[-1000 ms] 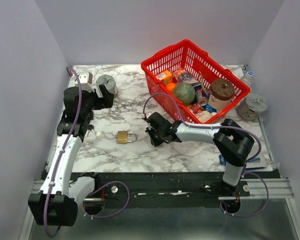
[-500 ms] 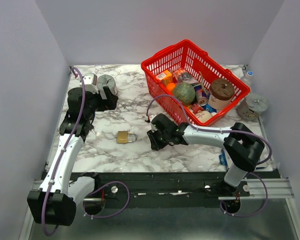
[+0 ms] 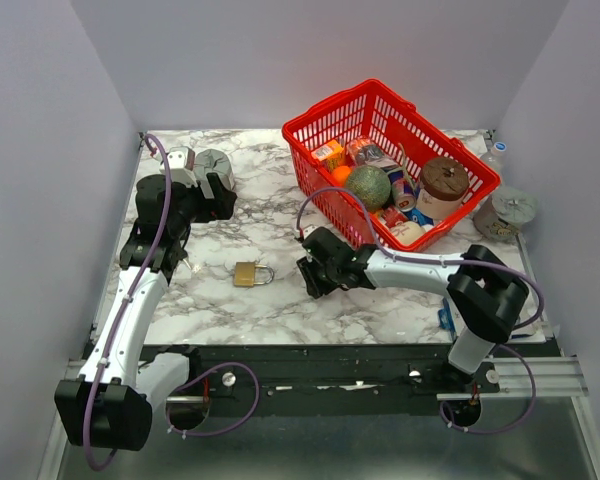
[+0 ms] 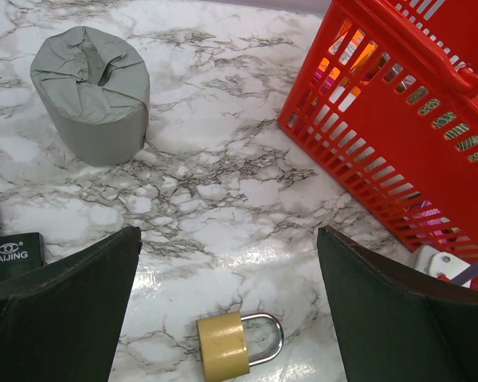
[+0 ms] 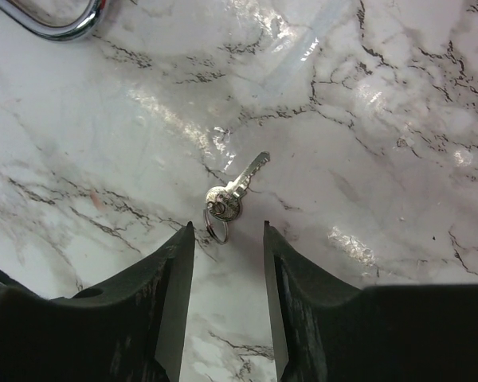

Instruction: Unlock with the key

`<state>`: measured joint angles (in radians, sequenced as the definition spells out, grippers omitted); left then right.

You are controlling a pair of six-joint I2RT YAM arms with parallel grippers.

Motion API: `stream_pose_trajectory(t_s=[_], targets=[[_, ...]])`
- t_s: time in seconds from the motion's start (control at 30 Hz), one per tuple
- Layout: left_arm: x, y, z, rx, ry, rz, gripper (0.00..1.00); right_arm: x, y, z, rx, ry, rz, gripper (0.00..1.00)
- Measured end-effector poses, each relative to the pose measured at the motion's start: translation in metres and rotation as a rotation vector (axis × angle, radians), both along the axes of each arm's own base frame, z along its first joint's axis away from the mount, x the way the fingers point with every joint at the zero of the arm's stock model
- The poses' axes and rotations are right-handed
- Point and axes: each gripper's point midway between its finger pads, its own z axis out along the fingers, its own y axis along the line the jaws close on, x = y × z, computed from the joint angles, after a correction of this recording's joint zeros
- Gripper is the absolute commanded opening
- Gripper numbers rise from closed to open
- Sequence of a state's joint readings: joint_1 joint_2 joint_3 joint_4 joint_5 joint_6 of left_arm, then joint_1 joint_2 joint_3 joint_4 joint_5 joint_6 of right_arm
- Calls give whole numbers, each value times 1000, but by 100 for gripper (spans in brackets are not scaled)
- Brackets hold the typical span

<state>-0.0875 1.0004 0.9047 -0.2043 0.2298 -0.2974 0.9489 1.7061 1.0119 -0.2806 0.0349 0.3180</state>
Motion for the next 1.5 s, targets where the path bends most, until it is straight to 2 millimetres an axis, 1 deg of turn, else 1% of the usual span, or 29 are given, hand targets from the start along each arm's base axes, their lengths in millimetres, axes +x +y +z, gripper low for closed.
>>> stream_pose_trajectory(t_s=[0.17, 0.23, 0.33, 0.37, 0.43, 0.47, 0.5, 0.63, 0.7, 0.8, 0.87, 0.93, 1.0, 1.13, 1.17, 1.2, 1.23, 1.27, 1.3, 1.37, 1.4, 1.5], targets=[[0, 0, 0, 0, 1, 0, 99, 1, -2, -4, -19, -2, -11, 49], [0, 0, 0, 0, 1, 0, 99, 0, -1, -6, -26, -5, -10, 47], [0, 0, 0, 0, 0, 0, 99, -1, 4, -10, -34, -3, 0, 32], [0, 0, -1, 0, 2, 0, 99, -1, 4, -12, -39, -1, 0, 21], [0, 0, -1, 0, 3, 0, 99, -1, 5, -15, -45, -1, 1, 13], [1, 0, -1, 0, 4, 0, 99, -1, 6, -14, -41, -1, -2, 4], [1, 0, -1, 0, 4, -1, 99, -1, 7, -14, -38, 1, -5, 1], [1, 0, -2, 0, 5, 0, 99, -1, 8, -12, -30, 1, -9, 1], [1, 0, -2, -1, 7, 1, 99, -1, 8, -7, -17, -6, -8, 1], [0, -1, -3, -5, 12, 0, 99, -2, 8, 9, 19, -29, -2, 1], [-1, -2, -6, -12, 22, 5, 99, -1, 9, 27, 56, -57, 8, 1], [-3, -3, -15, -28, 50, 9, 98, 0, 13, 48, 106, -93, 22, 1], [-9, -6, -34, -58, 101, 7, 97, 0, 15, 67, 148, -126, 37, 1], [-37, -23, -88, -197, 265, -23, 94, 0, 15, 96, 202, -180, 61, 1], [-47, -33, -101, -262, 306, -40, 94, 0, 15, 102, 213, -193, 65, 1], [-55, -39, -110, -304, 334, -50, 94, 0, 14, 108, 223, -205, 68, 1], [-65, -49, -119, -365, 371, -69, 93, 0, 13, 116, 238, -220, 69, 1], [-73, -56, -123, -406, 393, -83, 93, 0, 12, 122, 248, -233, 69, 1], [-81, -67, -125, -457, 418, -106, 94, 1, 11, 128, 257, -246, 66, 1], [-93, -84, -119, -525, 438, -150, 94, 2, 8, 139, 274, -272, 56, 1], [-97, -93, -113, -562, 441, -173, 94, 2, 6, 144, 284, -285, 50, 1], [-112, -122, -85, -695, 426, -249, 96, 3, 1, 155, 312, -322, 33, 1]])
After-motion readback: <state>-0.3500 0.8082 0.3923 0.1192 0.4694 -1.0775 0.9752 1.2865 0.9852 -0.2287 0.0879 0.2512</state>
